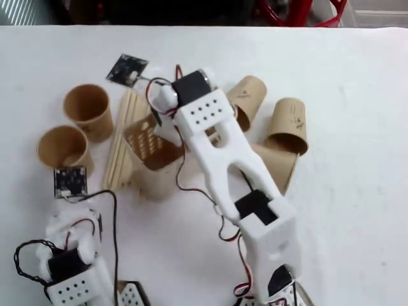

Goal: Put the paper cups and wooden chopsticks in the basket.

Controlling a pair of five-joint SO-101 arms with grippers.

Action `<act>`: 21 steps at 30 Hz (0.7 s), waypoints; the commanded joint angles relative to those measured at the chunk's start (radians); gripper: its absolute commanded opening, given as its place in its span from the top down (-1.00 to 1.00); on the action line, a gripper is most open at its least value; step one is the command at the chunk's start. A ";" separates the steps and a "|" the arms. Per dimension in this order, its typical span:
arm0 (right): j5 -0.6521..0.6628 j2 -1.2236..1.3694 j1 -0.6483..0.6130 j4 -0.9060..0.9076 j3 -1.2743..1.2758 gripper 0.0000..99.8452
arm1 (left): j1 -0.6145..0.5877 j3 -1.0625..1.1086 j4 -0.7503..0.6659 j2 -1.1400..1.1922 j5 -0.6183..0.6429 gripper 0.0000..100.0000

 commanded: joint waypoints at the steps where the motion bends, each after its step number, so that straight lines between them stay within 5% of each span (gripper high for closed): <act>1: 0.089 -0.111 0.008 0.002 -0.046 0.97 | -0.007 -0.002 0.000 0.007 -0.003 0.80; 21: 0.292 -0.125 0.117 0.008 0.023 0.97 | -0.007 -0.002 0.000 0.007 -0.003 0.80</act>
